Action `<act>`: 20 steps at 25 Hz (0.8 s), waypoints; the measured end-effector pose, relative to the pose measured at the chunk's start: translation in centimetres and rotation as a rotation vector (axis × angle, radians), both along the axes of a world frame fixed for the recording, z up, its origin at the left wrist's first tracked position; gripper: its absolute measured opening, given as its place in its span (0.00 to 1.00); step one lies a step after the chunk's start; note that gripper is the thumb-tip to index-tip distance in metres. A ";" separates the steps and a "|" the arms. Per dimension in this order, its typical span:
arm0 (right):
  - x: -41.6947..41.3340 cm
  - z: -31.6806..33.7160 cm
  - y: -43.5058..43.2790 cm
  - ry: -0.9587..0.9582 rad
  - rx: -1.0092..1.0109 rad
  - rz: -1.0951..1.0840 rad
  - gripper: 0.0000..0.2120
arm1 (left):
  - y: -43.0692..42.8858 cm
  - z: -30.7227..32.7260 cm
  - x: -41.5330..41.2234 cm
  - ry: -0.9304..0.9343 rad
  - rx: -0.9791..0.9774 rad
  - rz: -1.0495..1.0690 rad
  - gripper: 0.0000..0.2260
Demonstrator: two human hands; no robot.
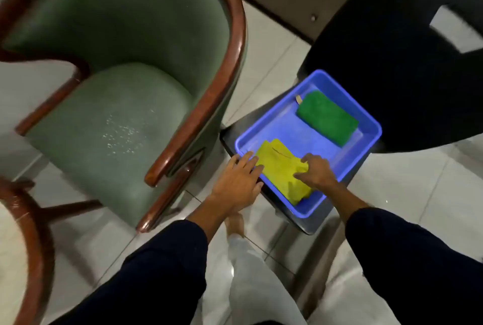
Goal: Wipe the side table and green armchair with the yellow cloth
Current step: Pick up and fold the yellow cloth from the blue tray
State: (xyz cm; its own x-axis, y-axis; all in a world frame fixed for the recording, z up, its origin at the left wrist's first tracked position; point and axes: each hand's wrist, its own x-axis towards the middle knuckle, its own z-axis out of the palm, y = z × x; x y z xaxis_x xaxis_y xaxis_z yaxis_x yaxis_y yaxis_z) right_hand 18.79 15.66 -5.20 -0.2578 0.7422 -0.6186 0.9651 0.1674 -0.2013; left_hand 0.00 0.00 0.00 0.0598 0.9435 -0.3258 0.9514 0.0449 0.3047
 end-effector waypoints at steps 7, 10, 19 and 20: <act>-0.2 -3.8 -0.7 -0.289 -0.095 0.050 0.36 | -0.7 -3.7 2.2 -0.154 -0.179 0.080 0.25; -1.7 -0.7 -1.2 -0.167 -0.091 0.144 0.16 | -1.0 -1.9 1.9 -0.162 -0.165 0.119 0.27; -8.4 17.6 -4.1 0.236 0.160 0.909 0.22 | -3.7 4.3 -2.1 -0.246 0.188 0.444 0.44; -10.0 19.3 -4.7 0.381 0.083 0.866 0.20 | -5.1 4.7 -3.0 -0.292 0.208 0.497 0.40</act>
State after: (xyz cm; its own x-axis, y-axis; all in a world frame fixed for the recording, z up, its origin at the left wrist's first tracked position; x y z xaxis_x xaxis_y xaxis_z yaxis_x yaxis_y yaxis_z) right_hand 8.74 10.95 14.06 -0.9127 0.2364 -0.3334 0.3707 0.8223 -0.4318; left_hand -2.97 -5.06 4.70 -0.3452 0.9233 -0.1684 0.7077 0.3740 0.5994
